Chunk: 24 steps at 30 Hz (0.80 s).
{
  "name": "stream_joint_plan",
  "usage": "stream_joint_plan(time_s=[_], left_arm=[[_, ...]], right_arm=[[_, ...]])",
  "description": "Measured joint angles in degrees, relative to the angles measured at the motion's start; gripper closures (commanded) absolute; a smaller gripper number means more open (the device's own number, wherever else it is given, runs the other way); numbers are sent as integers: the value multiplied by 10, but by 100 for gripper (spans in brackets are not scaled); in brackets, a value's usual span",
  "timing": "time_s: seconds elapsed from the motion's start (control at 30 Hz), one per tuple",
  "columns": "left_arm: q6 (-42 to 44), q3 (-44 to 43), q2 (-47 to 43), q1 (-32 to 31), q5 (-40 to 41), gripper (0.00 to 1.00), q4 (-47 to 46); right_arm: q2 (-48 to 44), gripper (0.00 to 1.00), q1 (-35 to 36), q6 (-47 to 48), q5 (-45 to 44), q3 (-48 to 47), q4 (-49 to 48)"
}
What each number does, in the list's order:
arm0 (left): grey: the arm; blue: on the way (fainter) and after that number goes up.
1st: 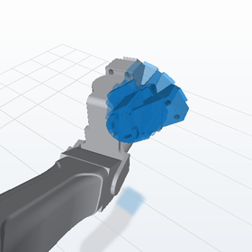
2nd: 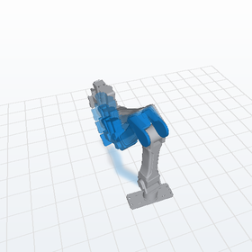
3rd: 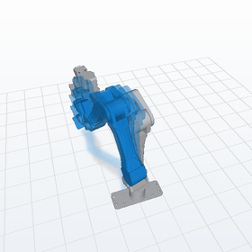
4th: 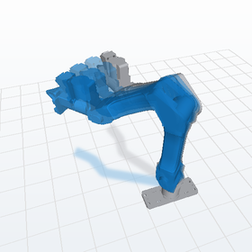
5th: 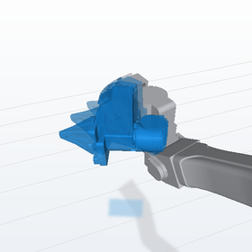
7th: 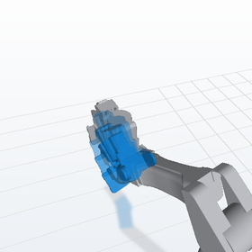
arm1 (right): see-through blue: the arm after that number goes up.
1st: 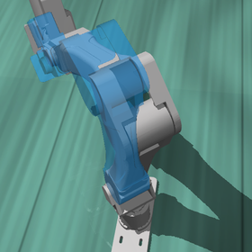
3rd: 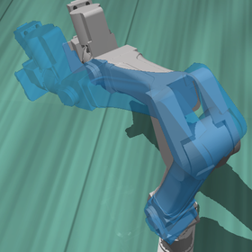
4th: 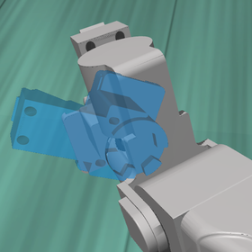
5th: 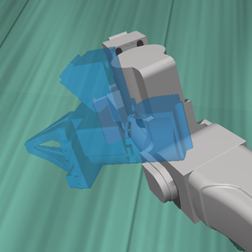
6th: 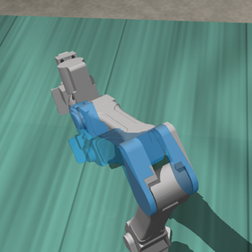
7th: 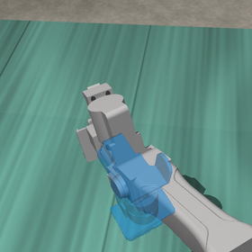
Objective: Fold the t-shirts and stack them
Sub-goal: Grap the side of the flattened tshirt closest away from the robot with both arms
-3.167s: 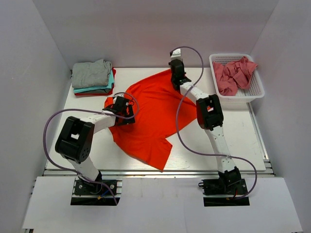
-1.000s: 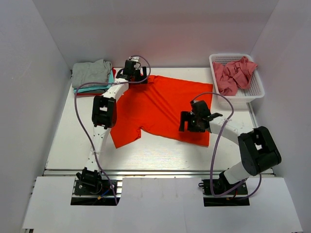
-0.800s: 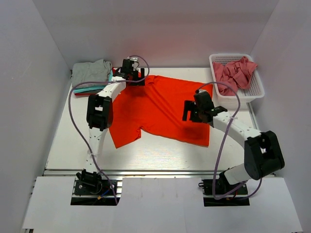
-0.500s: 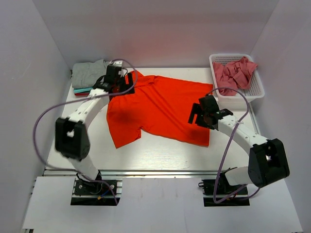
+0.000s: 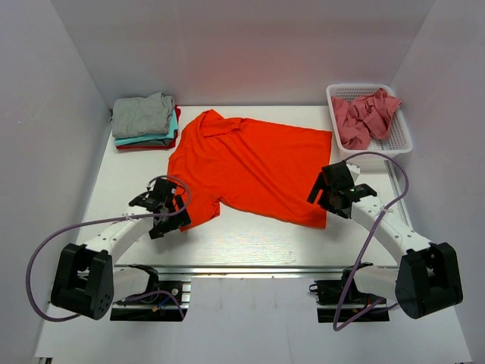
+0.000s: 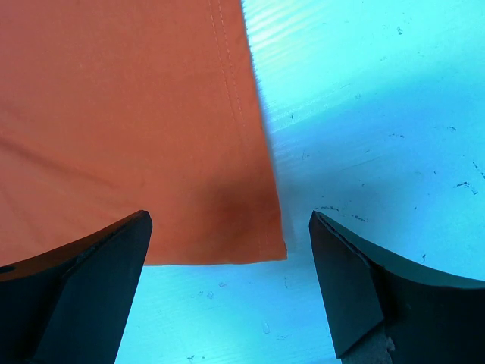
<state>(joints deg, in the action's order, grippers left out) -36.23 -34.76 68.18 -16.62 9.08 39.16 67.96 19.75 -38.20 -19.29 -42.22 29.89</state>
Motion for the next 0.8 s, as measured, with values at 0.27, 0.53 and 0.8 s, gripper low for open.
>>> stream_joint_plan(time_s=[0.27, 0.53, 0.8], left_arm=[[-5, 24, 23, 0, -22, 45, -87], [20, 32, 41, 0, -42, 100, -152], [19, 43, 17, 0, -49, 100, -141]], right_arm=[[-16, 10, -7, -17, -1, 25, -1], [-50, 21, -9, -47, 11, 70, 18], [-41, 31, -9, -75, 53, 121, -4]])
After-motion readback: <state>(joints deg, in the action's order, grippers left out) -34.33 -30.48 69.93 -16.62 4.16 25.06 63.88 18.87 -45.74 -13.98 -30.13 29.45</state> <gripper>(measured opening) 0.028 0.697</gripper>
